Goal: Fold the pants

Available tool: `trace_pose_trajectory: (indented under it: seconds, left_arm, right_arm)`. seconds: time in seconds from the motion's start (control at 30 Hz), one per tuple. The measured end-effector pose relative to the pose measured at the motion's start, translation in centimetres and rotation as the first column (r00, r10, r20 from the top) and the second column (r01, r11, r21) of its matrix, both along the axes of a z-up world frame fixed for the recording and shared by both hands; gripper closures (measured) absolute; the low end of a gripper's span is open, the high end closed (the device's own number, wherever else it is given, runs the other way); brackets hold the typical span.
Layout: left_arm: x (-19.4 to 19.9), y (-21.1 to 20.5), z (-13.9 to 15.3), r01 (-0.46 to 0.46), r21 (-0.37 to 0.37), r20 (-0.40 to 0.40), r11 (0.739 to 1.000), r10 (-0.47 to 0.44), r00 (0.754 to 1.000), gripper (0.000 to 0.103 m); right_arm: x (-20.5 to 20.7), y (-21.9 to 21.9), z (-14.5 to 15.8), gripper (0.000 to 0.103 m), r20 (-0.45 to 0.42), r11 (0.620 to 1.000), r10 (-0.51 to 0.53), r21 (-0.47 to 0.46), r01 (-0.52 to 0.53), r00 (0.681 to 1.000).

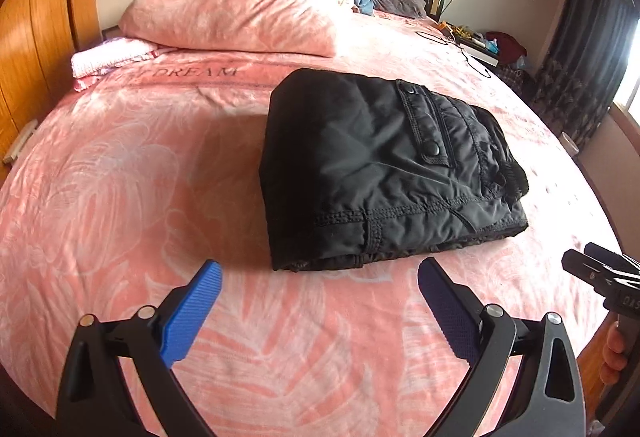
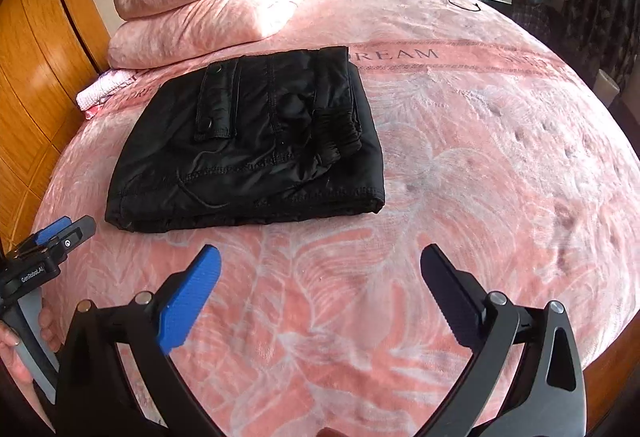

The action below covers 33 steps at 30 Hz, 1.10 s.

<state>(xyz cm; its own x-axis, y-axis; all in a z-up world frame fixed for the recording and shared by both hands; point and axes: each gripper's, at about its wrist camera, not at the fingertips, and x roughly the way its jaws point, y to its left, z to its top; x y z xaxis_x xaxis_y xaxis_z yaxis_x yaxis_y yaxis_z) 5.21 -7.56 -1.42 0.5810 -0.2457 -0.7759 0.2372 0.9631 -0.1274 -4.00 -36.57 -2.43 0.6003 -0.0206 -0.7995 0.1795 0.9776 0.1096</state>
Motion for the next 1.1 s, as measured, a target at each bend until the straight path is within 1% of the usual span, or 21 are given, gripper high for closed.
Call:
trace_pose_trajectory:
  seconds: [0.07, 0.17, 0.23, 0.37, 0.5, 0.57, 0.73, 0.93, 1.1]
  left_arm:
    - [-0.1, 0.1, 0.1, 0.002, -0.016, -0.021, 1.0, -0.002, 1.0, 0.004]
    - [-0.3, 0.3, 0.0, -0.008, -0.029, -0.045, 1.0, 0.007, 0.999, 0.004]
    - [-0.5, 0.5, 0.1, -0.028, -0.017, -0.041, 0.999, 0.027, 0.999, 0.004]
    - [-0.7, 1.0, 0.2, -0.034, -0.018, -0.039, 0.999, 0.033, 0.999, 0.004]
    - [-0.9, 1.0, -0.1, -0.036, 0.03, -0.02, 0.999, 0.036, 0.999, 0.004]
    - [-0.8, 1.1, -0.3, -0.042, 0.046, -0.019, 0.998, 0.043, 0.999, 0.004]
    - [-0.3, 1.6, -1.0, -0.054, 0.021, -0.043, 0.998, 0.055, 0.998, 0.004]
    - [0.1, 1.1, -1.6, -0.07, 0.088, -0.045, 0.994, 0.074, 0.996, 0.004]
    - [0.2, 0.8, -1.7, -0.068, 0.101, -0.045, 0.993, 0.072, 0.996, 0.004]
  right_arm:
    - [-0.1, 0.6, 0.1, 0.003, -0.011, 0.999, -0.006, -0.038, 0.006, 1.0]
    - [-0.4, 1.2, 0.4, 0.003, -0.002, 0.999, -0.001, -0.043, 0.001, 1.0]
    - [-0.7, 1.5, 0.7, 0.003, 0.005, 0.999, 0.012, -0.04, -0.011, 1.0]
    - [-1.0, 2.1, 1.1, 0.003, 0.009, 0.996, 0.013, -0.088, -0.012, 1.0]
    - [-1.0, 1.9, 1.1, 0.003, 0.002, 0.998, 0.017, -0.058, -0.017, 1.0]
    - [-0.8, 2.1, 0.9, 0.003, -0.006, 0.998, 0.012, -0.059, -0.013, 1.0]
    - [-0.3, 2.0, 0.0, 0.003, -0.027, 0.998, 0.001, -0.059, -0.002, 1.0]
    - [0.1, 1.8, -0.7, 0.003, -0.039, 0.997, -0.009, -0.073, 0.006, 0.999]
    - [0.3, 1.8, -1.0, 0.003, -0.043, 0.997, -0.011, -0.071, 0.008, 0.999]
